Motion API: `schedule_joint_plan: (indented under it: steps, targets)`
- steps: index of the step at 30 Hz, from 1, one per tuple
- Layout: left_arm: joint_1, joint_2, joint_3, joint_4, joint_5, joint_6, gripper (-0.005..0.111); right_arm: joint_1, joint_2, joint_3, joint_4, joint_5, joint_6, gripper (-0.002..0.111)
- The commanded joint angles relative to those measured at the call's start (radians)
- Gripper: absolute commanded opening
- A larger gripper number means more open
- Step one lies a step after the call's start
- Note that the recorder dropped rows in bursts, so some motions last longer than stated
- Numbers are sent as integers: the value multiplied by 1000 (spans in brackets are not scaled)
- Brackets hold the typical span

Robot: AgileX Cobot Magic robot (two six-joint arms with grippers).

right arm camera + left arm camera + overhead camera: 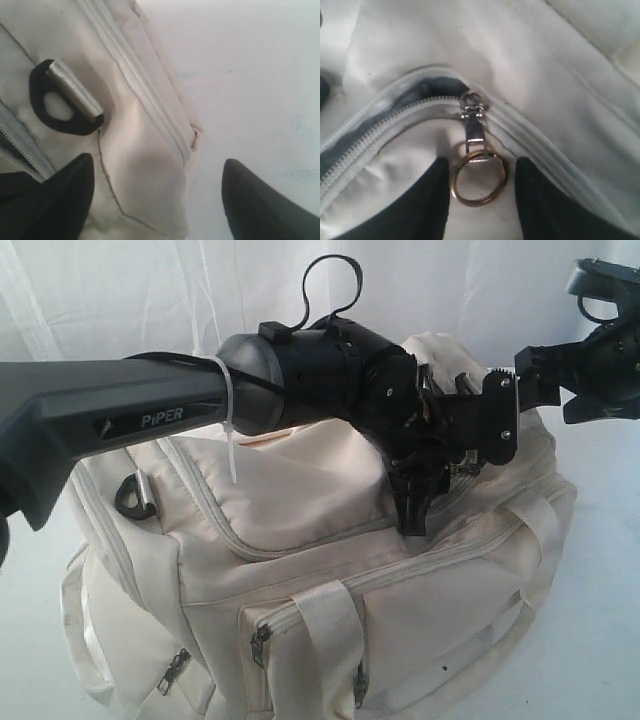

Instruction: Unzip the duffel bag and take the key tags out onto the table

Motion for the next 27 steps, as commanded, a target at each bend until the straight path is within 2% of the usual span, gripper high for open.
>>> schedule_joint_plan:
  steps: [1, 8, 27]
  targets:
    - [-2, 0, -1, 20, 4, -11, 32, -5, 1, 0, -5, -10, -5, 67]
    - [-2, 0, -1, 20, 30, -11, 0, -5, 1, 0, -1, -6, -5, 67]
    - [-2, -42, -1, 18, 112, -14, 0, -5, 1, 0, 5, -2, -7, 67]
